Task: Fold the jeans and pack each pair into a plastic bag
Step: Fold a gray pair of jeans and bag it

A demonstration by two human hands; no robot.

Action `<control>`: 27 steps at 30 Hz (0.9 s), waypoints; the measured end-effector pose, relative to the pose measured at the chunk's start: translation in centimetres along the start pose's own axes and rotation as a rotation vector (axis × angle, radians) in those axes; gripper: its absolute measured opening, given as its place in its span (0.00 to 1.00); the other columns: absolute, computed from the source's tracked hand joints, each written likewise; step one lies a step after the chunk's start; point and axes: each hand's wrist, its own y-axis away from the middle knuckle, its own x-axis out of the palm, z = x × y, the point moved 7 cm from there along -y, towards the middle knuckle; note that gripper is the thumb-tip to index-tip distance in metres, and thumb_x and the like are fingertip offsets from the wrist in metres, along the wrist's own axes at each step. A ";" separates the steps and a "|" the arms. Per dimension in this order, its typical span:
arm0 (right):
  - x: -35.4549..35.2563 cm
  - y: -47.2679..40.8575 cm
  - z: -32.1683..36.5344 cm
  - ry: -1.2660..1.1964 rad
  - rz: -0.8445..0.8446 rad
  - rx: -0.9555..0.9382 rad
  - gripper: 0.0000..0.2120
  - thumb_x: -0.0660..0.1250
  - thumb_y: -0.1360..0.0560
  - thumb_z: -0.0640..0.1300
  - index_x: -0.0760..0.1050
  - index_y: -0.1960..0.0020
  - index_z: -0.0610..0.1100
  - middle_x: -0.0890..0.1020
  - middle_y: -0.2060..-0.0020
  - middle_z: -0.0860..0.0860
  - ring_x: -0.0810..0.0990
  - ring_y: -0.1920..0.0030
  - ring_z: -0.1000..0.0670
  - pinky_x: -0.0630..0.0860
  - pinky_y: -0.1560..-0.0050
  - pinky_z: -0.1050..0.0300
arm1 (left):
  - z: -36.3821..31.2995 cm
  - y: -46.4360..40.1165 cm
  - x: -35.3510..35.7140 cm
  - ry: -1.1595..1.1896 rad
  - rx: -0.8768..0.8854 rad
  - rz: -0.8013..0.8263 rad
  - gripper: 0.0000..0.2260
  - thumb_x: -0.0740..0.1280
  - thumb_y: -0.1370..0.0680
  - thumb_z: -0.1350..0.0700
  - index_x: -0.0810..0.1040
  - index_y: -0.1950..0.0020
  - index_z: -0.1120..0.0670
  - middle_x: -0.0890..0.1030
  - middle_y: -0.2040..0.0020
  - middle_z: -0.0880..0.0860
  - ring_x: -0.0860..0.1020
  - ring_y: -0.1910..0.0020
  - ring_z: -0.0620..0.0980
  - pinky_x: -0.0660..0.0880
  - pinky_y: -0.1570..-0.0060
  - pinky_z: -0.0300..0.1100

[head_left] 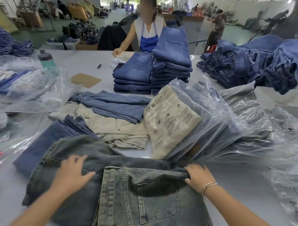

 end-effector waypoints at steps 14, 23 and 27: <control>-4.3 -0.9 -4.0 -0.700 0.291 -0.074 0.15 0.65 0.24 0.54 0.79 0.49 0.42 0.80 0.54 0.52 0.77 0.51 0.54 0.70 0.51 0.63 | -7.3 0.5 7.8 1.272 -0.341 0.256 0.10 0.72 0.26 0.52 0.79 0.46 0.53 0.85 0.51 0.56 0.83 0.51 0.56 0.78 0.45 0.55; -2.7 0.2 -3.8 -1.487 0.332 -0.049 0.07 0.71 0.29 0.42 0.79 0.60 0.38 0.80 0.63 0.44 0.79 0.62 0.50 0.75 0.61 0.62 | -5.2 2.4 10.3 0.815 -0.161 0.556 0.19 0.71 0.26 0.62 0.69 0.39 0.50 0.81 0.43 0.52 0.78 0.45 0.48 0.74 0.41 0.43; -5.4 -0.2 -4.7 -1.519 0.327 -0.034 0.14 0.67 0.27 0.49 0.81 0.64 0.40 0.81 0.67 0.46 0.79 0.67 0.52 0.75 0.64 0.61 | -4.7 3.0 9.6 1.012 -0.162 0.780 0.22 0.71 0.26 0.65 0.70 0.39 0.47 0.83 0.45 0.48 0.82 0.48 0.44 0.77 0.54 0.34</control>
